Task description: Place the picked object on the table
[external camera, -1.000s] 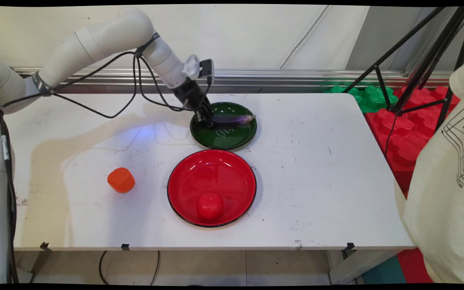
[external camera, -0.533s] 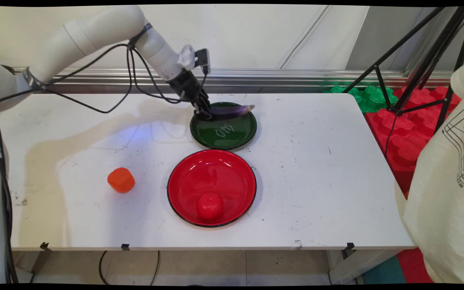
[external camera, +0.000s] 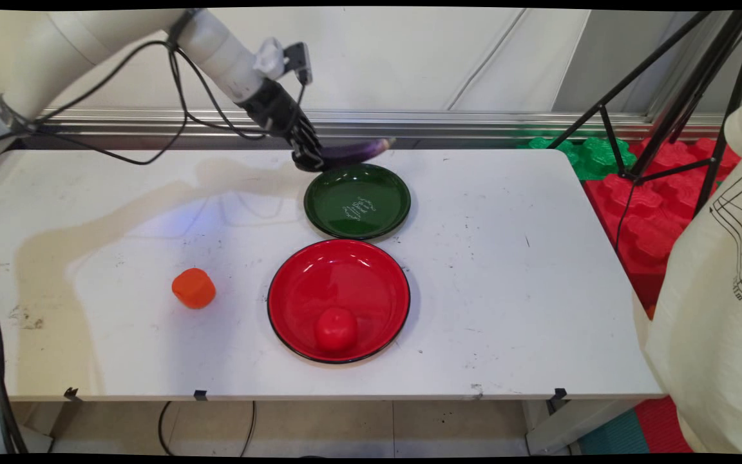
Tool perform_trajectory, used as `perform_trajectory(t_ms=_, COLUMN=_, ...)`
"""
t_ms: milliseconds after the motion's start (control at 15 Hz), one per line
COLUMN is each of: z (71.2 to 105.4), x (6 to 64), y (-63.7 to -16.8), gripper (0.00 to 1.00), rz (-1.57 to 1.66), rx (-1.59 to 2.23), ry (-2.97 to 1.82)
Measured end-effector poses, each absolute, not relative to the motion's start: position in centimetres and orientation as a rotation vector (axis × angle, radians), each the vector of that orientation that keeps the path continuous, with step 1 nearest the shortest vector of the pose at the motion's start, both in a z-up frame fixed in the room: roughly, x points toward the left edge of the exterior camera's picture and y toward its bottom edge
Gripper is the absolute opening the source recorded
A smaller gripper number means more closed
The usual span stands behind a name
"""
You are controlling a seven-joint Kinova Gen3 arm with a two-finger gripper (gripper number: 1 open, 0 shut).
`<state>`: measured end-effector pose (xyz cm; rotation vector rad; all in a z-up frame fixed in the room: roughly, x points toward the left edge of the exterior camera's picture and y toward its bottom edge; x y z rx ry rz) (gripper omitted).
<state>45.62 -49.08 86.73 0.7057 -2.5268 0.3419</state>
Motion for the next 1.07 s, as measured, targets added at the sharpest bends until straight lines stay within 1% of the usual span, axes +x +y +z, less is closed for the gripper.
perform_trajectory(t_ms=600, z=92.7, x=49.6, y=-44.5, gripper=0.0, rz=0.351, rx=0.806, ry=-2.464)
perform_trajectory(t_ms=1067, z=95.6, x=53.8, y=-40.0, gripper=0.0, rz=0.326, rx=0.878, ry=-2.49)
